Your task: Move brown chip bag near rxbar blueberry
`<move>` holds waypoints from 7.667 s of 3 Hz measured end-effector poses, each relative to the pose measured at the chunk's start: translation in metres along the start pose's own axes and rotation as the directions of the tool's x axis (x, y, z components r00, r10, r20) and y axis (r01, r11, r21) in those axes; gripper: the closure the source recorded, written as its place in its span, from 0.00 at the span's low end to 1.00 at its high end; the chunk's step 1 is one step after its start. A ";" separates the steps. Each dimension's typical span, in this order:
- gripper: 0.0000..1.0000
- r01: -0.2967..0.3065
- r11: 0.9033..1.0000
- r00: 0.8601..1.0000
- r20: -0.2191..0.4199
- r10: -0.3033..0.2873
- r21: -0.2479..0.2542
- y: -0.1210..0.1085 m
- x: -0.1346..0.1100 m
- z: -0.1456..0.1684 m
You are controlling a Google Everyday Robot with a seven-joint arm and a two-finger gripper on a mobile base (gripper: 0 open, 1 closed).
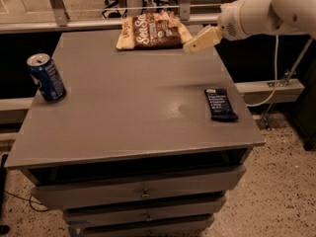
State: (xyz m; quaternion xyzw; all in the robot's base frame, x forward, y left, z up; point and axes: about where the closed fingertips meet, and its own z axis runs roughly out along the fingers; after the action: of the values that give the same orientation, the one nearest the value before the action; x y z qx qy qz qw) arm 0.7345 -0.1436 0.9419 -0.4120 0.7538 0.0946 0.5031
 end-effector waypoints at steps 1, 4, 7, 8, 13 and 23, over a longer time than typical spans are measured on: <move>0.00 -0.030 0.999 0.997 0.070 0.029 0.021 -0.027 -0.007 0.051; 0.00 -0.024 0.999 0.995 0.093 0.028 -0.041 -0.046 -0.016 0.148; 0.41 -0.032 0.993 0.996 0.084 0.042 -0.118 -0.031 -0.016 0.195; 0.65 -0.032 0.991 0.996 0.082 0.043 -0.128 -0.029 -0.015 0.200; 1.00 0.140 0.968 0.977 0.188 -0.101 -0.209 -0.014 -0.057 0.113; 0.00 0.075 0.893 0.995 -0.020 -0.094 -0.444 0.030 0.086 -0.034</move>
Offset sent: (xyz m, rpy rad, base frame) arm 0.1468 0.0526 -0.0103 0.1168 -0.1005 0.0463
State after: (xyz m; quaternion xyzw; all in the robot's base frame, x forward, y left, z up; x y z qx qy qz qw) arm 0.6769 -0.1887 0.8785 -0.5498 0.7041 0.2331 0.3844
